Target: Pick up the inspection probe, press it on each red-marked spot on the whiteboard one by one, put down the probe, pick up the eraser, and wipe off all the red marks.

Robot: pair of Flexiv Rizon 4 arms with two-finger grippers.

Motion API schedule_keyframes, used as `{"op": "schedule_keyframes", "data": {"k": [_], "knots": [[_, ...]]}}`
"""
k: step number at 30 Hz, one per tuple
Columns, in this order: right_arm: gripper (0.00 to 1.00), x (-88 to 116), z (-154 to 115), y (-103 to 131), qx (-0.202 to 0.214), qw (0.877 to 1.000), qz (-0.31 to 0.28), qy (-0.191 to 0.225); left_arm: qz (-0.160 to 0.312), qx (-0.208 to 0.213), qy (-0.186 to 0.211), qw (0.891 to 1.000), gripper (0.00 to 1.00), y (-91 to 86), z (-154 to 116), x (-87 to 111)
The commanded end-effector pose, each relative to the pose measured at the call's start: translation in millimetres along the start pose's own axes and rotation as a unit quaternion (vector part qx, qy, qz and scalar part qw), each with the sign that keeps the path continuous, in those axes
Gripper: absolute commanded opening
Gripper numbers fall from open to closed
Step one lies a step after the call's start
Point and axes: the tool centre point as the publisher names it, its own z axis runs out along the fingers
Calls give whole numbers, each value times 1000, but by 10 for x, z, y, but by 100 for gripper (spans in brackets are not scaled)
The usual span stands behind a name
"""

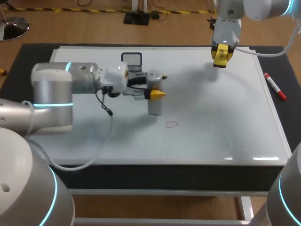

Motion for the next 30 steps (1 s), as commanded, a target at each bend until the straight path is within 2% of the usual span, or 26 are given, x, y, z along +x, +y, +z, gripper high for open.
{"op": "schedule_keyframes", "data": {"k": [1, 18, 30], "knots": [[0, 2, -10, -15, 0, 1000, -1, 2, 4, -19, -32, 999, 0, -277, -332, 119], [0, 2, -10, -15, 0, 1000, -1, 2, 12, -17, -124, 992, 0, -273, -1235, 76], [0, 2, -10, -15, 0, 1000, -1, 2, 10, -11, -155, 988, 0, -247, -1793, -126]]}}
